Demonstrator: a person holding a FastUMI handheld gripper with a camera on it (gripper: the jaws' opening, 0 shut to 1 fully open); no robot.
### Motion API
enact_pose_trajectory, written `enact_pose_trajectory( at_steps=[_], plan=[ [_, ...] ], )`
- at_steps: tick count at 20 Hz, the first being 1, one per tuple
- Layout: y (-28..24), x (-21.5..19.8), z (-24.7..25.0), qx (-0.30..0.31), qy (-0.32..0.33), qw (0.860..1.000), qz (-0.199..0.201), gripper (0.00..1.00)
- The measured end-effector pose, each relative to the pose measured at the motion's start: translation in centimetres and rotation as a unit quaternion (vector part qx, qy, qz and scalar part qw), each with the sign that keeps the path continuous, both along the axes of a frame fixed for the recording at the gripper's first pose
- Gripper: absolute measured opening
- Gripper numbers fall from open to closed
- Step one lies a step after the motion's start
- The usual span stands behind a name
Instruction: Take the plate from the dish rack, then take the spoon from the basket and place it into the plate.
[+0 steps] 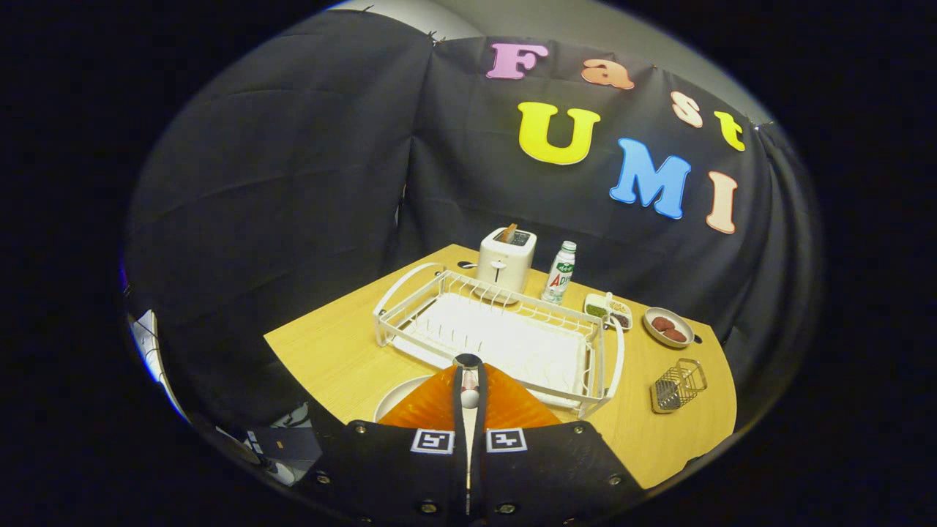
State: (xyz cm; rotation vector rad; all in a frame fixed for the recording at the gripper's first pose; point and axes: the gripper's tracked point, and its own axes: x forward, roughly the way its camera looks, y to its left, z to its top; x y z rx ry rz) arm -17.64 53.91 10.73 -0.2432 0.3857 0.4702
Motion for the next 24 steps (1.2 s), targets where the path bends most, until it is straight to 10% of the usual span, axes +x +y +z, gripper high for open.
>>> enact_pose_trajectory(
  at_steps=[24],
  plan=[
    [-0.1, 1.4, -5.2, -0.006, 0.031, 0.998, 0.062, 0.16]
  ],
)
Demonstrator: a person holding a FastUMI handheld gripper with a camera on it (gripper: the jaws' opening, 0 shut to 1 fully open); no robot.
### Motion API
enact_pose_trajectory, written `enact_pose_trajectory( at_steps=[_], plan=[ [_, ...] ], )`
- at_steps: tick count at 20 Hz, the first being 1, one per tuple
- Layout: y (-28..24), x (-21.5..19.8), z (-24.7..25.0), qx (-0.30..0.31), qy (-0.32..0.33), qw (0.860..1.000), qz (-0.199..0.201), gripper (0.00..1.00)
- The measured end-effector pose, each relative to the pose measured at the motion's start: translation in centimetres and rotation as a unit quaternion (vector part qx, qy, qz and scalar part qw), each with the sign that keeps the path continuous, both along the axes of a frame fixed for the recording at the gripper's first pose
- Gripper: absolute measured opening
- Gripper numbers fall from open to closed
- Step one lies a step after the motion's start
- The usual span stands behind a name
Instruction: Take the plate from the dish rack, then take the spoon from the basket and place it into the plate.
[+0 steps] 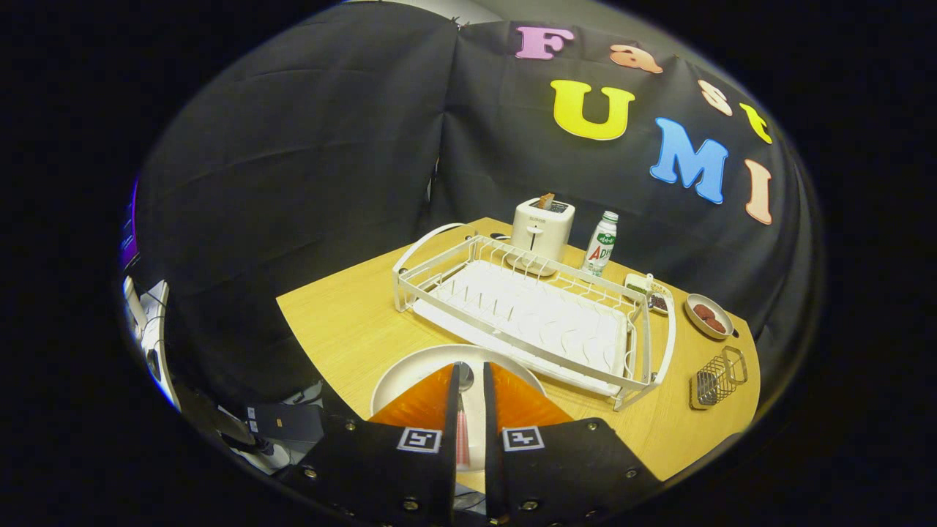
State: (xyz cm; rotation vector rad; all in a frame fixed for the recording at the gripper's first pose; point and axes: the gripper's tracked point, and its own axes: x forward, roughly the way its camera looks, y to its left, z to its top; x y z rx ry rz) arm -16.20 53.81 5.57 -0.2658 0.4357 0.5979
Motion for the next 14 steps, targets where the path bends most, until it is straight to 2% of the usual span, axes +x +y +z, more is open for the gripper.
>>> enact_pose_trajectory(
  at_steps=[2, 7, 14],
  plan=[
    [-0.2, 0.4, 0.8, 0.002, -0.004, 1.0, -0.001, 0.27],
    [-2.1, 2.0, 5.9, 0.027, -0.054, 0.998, -0.022, 0.27],
    [-7.5, 6.5, 16.1, 0.068, -0.141, 0.983, -0.098, 0.27]
  ],
)
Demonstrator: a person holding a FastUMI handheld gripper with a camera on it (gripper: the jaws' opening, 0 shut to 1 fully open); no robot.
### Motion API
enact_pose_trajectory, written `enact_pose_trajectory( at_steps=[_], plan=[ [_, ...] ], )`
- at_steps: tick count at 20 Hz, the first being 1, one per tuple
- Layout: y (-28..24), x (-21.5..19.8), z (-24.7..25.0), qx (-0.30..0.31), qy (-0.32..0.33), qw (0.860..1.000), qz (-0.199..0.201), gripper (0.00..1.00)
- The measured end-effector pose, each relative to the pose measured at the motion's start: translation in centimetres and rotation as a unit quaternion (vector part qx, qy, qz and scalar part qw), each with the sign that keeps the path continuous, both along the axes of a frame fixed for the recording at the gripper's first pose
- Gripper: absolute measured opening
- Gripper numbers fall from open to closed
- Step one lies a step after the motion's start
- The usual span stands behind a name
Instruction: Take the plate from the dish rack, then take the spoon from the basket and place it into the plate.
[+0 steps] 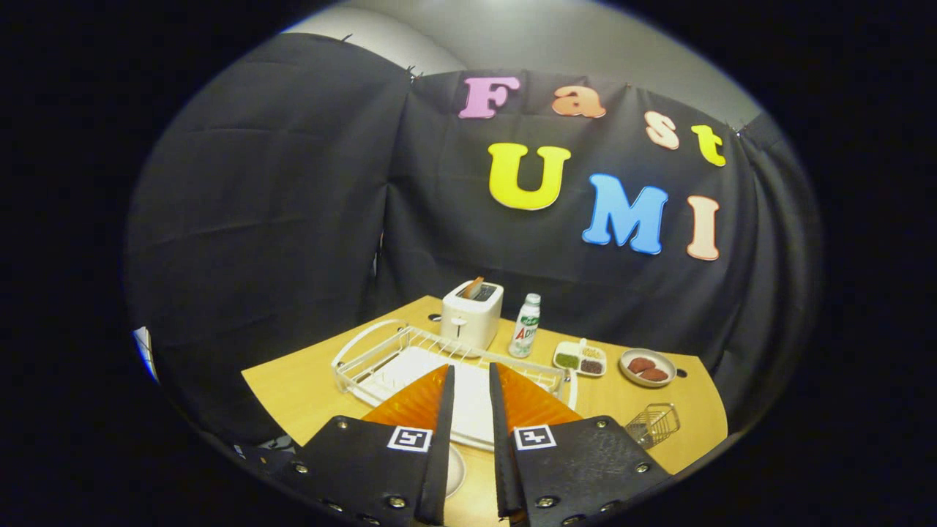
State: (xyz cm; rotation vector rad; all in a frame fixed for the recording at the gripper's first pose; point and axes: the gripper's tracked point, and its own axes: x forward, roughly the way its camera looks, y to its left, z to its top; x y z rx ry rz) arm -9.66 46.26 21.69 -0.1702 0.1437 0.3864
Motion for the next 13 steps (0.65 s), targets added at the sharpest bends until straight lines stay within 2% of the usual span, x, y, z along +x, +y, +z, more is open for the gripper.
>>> enact_pose_trajectory(
  at_steps=[5, 10, 11, 13],
  plan=[
    [-5.6, 4.0, 6.2, 0.038, -0.038, 0.996, -0.066, 0.27],
    [-11.9, 6.7, 8.8, 0.044, -0.063, 0.989, -0.129, 0.28],
    [-13.1, 7.4, 9.0, 0.047, -0.067, 0.987, -0.142, 0.37],
    [-15.6, 8.4, 9.9, 0.048, -0.079, 0.983, -0.162, 0.4]
  ],
)
